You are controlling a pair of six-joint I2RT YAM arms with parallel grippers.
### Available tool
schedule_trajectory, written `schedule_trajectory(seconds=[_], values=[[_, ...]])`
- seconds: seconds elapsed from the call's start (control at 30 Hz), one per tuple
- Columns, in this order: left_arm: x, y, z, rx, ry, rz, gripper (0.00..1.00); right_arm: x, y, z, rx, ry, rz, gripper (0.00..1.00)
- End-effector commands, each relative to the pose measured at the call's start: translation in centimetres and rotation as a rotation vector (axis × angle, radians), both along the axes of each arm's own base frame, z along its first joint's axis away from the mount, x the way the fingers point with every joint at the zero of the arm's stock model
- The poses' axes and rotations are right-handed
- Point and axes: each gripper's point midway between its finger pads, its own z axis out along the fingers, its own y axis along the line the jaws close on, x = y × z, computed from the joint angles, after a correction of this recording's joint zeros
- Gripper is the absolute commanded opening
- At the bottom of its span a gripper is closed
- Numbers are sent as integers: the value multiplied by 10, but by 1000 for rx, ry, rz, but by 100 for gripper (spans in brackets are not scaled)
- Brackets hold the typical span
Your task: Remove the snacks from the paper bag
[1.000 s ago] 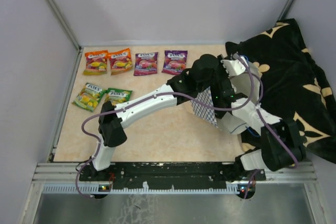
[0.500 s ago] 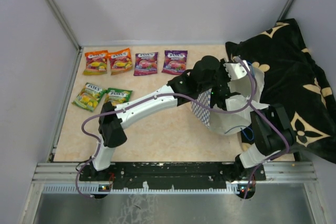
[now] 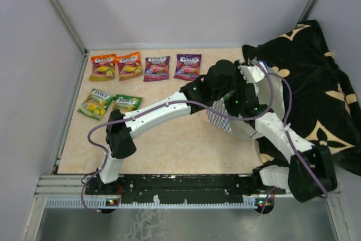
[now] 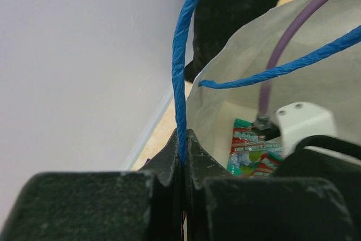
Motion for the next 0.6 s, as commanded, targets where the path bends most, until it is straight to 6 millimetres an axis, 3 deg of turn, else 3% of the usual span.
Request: schedule_trajectory(seconds=[0.0,0.2,0.37,0.5,0.53,0.57], values=[[9,22,43,-74,-80,78,0,-22,-26,27,-92,-67,-19,0],[25,31,45,-75,-94,129,0,-55,-52,58,-179,-100,-41,0],[34,38,43,-84,-83,152,0,-69,-69,94,-212,-179,-73,0],[32,41,41,-101,-70,140,0,-59,-64,90,-236,-189,-34,0],[31,42,41,-103,-66,136,0,-54,-59,85,-232,-183,-9,7],[30,42,39,-101,-60,133,0,-47,-52,79,-225,-179,18,33]])
